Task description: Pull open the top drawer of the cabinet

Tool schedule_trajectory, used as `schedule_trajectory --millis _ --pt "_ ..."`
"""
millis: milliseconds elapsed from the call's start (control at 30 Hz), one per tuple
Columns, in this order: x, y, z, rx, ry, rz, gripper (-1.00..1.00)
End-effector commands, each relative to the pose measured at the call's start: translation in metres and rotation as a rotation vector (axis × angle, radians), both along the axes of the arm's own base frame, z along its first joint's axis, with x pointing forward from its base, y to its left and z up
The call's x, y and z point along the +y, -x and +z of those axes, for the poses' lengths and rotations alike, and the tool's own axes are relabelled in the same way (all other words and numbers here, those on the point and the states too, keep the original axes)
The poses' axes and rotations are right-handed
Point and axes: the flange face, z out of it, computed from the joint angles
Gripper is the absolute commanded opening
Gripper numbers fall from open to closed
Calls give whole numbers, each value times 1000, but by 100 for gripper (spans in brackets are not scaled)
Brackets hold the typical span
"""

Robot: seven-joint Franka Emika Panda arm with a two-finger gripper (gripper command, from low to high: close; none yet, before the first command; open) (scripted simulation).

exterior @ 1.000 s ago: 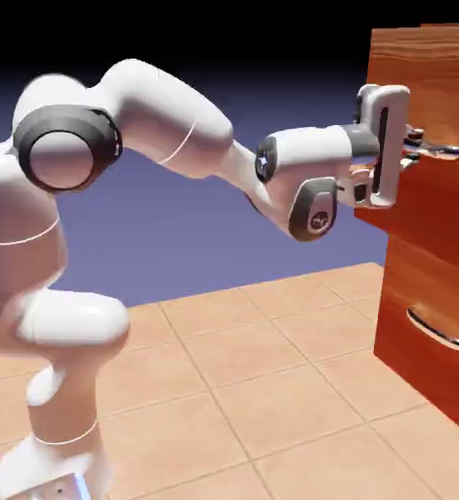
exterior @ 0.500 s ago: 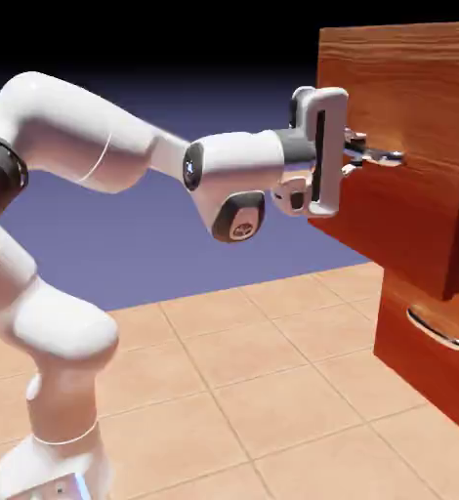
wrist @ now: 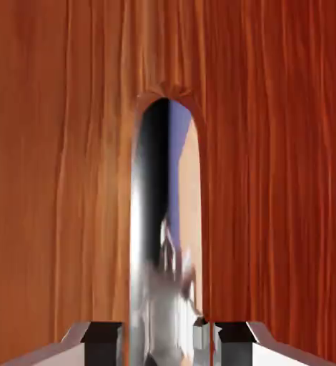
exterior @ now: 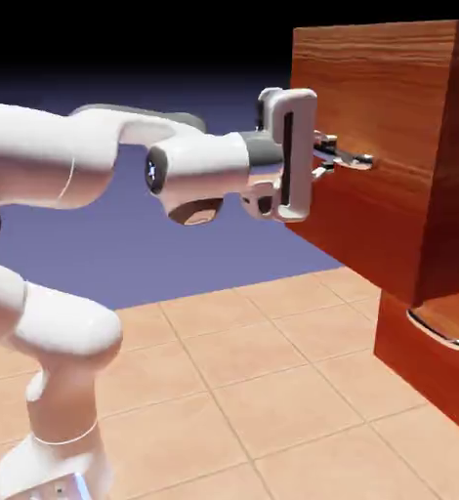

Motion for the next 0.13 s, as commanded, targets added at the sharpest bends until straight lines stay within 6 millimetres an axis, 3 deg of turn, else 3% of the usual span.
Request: schedule_trajectory --millis 0,33,100 --pt "0 0 0 1 0 0 100" --pt "0 0 0 1 0 0 100" --pt "-1 20 1 2 -5 3 100"
